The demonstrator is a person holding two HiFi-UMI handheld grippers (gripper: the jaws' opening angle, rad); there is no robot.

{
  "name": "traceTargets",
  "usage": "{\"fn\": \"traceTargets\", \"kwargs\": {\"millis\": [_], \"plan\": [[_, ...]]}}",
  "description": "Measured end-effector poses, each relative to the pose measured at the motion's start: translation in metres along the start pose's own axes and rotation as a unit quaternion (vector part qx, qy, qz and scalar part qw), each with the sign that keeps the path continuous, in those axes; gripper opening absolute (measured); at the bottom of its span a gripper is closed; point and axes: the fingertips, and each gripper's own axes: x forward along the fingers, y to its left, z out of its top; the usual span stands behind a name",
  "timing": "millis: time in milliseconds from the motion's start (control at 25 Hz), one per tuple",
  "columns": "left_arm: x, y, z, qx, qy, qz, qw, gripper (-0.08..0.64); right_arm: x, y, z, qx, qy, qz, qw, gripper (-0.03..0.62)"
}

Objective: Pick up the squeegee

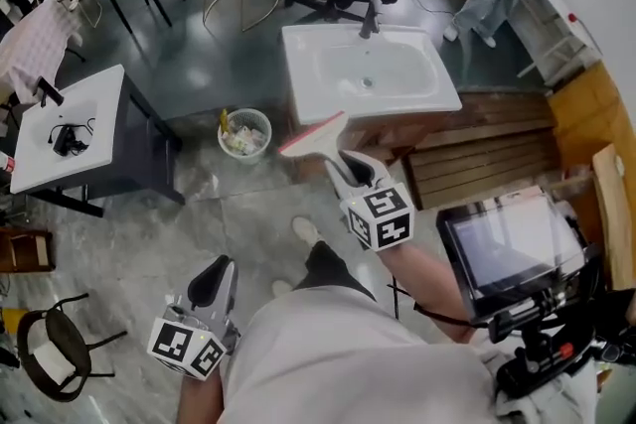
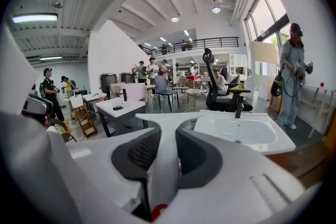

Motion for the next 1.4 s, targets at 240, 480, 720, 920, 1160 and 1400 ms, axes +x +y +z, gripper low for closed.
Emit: {"fn": "traceTargets", "kwargs": {"millis": [240, 480, 720, 920, 1160, 1400], "plan": [[-0.004, -0.002, -0.004, 0.001, 0.004, -0.004, 1.0, 0.044, -0.013, 0.012, 0.003, -0.005, -0.007, 0.008, 1.0, 0.101], [-0.007, -0.004, -0.003, 0.002, 0.004, -0.007, 1.0, 0.044, -0.022, 0.022, 0.007, -0.006, -0.008, 0.015, 1.0, 0.101], [-0.008, -0.002, -0.006, 0.002, 0.004, -0.007, 1.0, 0.043, -0.022, 0.029, 0.007, -0.009, -0.012, 0.02, 1.0, 0.101], [-0.012, 0.003, -0.005, 0.002, 0.004, -0.004, 1.0, 0.043, -0.021, 0.037, 0.011, -0.012, -0.013, 0.025, 1.0, 0.101], [-0.012, 0.002, -0.005, 0.0, 0.003, -0.003, 1.0, 0.043, -0.022, 0.041, 0.014, -0.011, -0.014, 0.032, 0.999, 0.101], [-0.011, 0.003, -0.008, 0.001, 0.004, -0.003, 1.0, 0.043, -0.022, 0.042, 0.014, -0.011, -0.017, 0.031, 0.999, 0.101]]}}
